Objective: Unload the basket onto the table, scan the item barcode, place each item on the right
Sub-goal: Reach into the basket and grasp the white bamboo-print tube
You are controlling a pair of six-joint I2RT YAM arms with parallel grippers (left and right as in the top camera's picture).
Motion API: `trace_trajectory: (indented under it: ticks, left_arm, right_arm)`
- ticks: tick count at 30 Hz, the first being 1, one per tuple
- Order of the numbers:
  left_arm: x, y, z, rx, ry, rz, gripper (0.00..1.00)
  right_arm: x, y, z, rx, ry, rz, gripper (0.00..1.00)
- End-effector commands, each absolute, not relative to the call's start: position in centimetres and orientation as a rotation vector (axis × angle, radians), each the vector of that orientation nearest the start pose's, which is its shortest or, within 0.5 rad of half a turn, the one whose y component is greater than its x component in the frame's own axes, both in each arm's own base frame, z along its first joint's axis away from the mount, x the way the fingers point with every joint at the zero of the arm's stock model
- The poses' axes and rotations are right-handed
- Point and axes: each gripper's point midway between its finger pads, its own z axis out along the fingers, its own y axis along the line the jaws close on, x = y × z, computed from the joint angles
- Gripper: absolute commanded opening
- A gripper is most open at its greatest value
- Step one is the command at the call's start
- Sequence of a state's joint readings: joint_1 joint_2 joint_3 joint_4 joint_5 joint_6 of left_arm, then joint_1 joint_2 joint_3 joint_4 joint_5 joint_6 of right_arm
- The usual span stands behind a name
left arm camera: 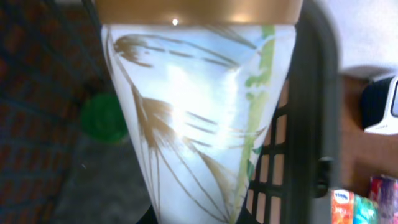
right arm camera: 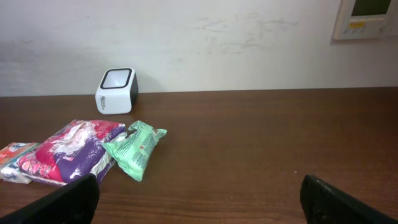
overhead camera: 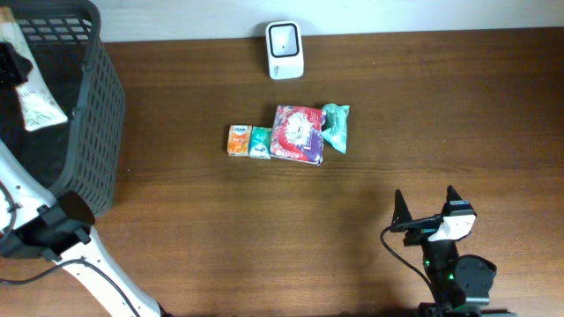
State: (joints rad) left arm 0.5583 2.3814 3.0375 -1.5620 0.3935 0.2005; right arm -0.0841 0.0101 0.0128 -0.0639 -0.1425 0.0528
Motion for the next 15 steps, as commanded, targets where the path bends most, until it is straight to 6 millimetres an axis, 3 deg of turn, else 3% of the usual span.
trace_trajectory:
  ticks: [1,4,6,8,11,13,15]
  left_arm:
    - [45.4,20.6,38.1,-0.253,2.191,-0.081,0.07]
    - [44.2,20.3,42.2,-0.253,2.092,-0.020,0.07]
    - [42.2,19.0,46.2,-0.257,1.998,-0.001,0.08]
    - [40.8,17.5,48.7,-0.280,1.937,-0.046,0.08]
    - [38.0,12.0,53.3,-0.107,1.830,-0.201,0.05]
    - [37.2,8.5,54.4,0.009,1.802,-0.318,0.03]
    - [37.1,4.3,54.1,0.121,1.814,-0.471,0.00]
  right_arm:
    - [24.6,0.5,15.9,0.006,1.637,0.101,0.99]
    - [24.6,0.5,15.9,0.006,1.637,0.101,0.99]
    - [24.6,0.5,15.9,0.006,1.637,0.102,0.99]
    - [24.6,0.5,15.9,0.006,1.637,0.102,0.99]
    - [24.6,0.5,15.9,0.006,1.637,0.102,0.99]
    - [24.6,0.5,15.9,0.006,1.637,0.101,0.99]
    - [24.6,0.5,15.9,0.006,1.637,0.102,0.99]
